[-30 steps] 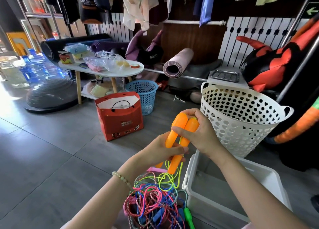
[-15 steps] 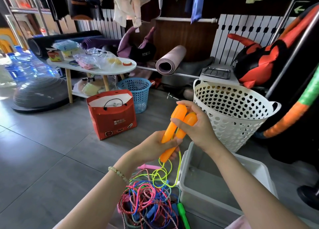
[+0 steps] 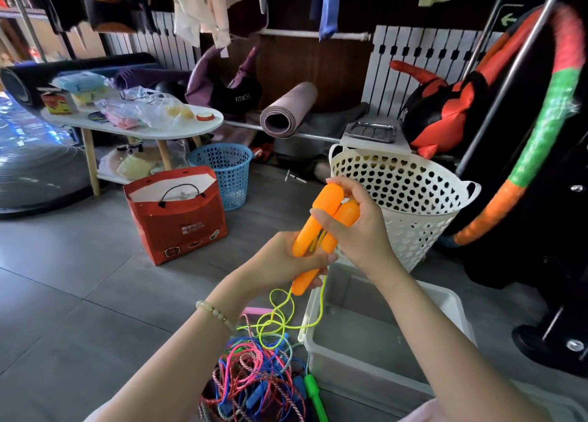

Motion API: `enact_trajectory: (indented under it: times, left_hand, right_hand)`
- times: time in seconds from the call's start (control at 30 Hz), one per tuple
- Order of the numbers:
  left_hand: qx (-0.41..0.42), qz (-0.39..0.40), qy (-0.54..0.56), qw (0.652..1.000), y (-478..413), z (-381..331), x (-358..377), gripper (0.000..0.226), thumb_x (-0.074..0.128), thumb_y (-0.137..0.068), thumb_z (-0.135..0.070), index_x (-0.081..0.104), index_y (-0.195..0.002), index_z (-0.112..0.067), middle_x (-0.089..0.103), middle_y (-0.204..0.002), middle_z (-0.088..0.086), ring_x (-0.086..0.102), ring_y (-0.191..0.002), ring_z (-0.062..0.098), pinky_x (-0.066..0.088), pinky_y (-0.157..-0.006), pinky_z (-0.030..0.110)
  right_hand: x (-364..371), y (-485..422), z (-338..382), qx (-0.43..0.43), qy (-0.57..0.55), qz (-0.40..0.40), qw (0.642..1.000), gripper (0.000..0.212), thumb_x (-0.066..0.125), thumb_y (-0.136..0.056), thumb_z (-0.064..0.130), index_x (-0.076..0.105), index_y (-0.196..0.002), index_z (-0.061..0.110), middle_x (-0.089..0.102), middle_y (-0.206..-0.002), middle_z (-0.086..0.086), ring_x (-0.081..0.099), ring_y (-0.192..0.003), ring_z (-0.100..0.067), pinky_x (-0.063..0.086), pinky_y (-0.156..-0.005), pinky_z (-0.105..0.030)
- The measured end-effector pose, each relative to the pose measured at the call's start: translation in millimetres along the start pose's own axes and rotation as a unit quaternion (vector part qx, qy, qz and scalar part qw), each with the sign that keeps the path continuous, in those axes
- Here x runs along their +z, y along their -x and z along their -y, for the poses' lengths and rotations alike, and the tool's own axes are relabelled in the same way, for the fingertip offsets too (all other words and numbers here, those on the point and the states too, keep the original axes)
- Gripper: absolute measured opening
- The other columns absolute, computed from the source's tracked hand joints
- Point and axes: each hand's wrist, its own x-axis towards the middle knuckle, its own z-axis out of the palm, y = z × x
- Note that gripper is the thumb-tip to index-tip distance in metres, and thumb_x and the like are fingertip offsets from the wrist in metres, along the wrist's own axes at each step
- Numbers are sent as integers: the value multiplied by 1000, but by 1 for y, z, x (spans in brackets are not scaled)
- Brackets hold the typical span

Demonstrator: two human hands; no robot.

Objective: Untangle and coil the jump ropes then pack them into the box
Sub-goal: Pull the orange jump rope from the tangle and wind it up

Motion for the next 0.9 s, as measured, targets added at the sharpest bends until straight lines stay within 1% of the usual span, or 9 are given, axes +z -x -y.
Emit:
enact_trajectory:
  times: [0.2, 0.37, 0.43, 0.53, 0.57, 0.63, 0.73, 0.8, 0.9]
  left_hand:
    - [-72, 57, 30, 995, -4, 0, 1, 21, 68, -86, -24, 63, -95, -6, 70, -73, 2, 68, -61, 16, 54, -55, 24]
    - [-76, 24, 53, 995, -5, 3, 2, 23, 68, -85, -25, 66, -96, -5, 73, -78, 7, 66, -58, 13, 54, -55, 23]
    - [-69, 31, 45, 996, -4, 5, 0, 23, 68, -86, -25, 67, -98, -6, 75, -84, 8, 67, -63, 11, 57, -63, 25]
    - [-42, 41, 56, 997, -1, 9, -6, 20, 67, -87, -19, 66, -101, -5, 74, -91, 10, 69, -76, 16, 56, -80, 36]
    - [-36, 35, 68, 996, 1, 10, -7, 17, 66, -87, -17, 65, -99, -5, 74, -88, 9, 70, -76, 19, 57, -80, 37]
    - [-21, 23, 76, 997, 5, 13, -7, 9, 63, -89, -17, 63, -92, -8, 70, -78, 5, 69, -67, 18, 60, -68, 31]
    - [18, -9, 25, 999, 9, 12, -10, 16, 58, -93, -21, 62, -86, -8, 65, -69, -2, 55, -52, 10, 48, -52, 20]
    - [23, -20, 6, 1000, 11, 12, -14, 23, 56, -94, -26, 63, -88, -5, 65, -69, -5, 50, -52, 9, 44, -52, 19]
    - [6, -17, 13, 1000, 12, 15, -16, 28, 55, -95, -29, 64, -94, -3, 68, -71, -5, 50, -53, 9, 44, -53, 19]
  right_hand:
    - [-6, 2, -7, 10, 13, 26, 1000, 44, 73, -71, 32, 54, -111, 32, 56, -103, 13, 54, -90, -8, 48, -82, -30]
    - [-6, -2, -8, 27, 11, 25, 999, 43, 72, -71, 35, 54, -110, 33, 56, -103, 11, 55, -93, -10, 50, -82, -30]
    - [-7, -4, -8, 28, 4, 24, 999, 43, 72, -70, 35, 54, -109, 34, 56, -102, 10, 55, -92, -11, 50, -80, -29]
    - [-4, -4, -7, 22, -4, 14, 1000, 42, 72, -70, 35, 54, -108, 35, 56, -98, 10, 55, -86, -7, 47, -74, -22]
    - [-3, -3, -8, 22, -7, 12, 1000, 42, 72, -70, 35, 55, -109, 33, 56, -97, 10, 55, -85, -7, 47, -74, -21]
    - [1, -4, -8, 26, -14, 11, 1000, 43, 73, -71, 34, 56, -110, 31, 56, -96, 11, 55, -86, -8, 48, -75, -23]
    - [7, -6, -5, 23, -21, 6, 1000, 44, 73, -70, 34, 57, -111, 31, 56, -94, 15, 55, -86, -4, 47, -75, -21]
    - [10, -7, -4, 22, -21, 4, 1000, 44, 73, -70, 33, 57, -111, 30, 56, -94, 17, 54, -86, 2, 46, -75, -18]
    - [14, -7, -5, 29, -14, 14, 999, 49, 76, -70, 32, 56, -115, 29, 57, -99, 18, 55, -90, 4, 47, -80, -20]
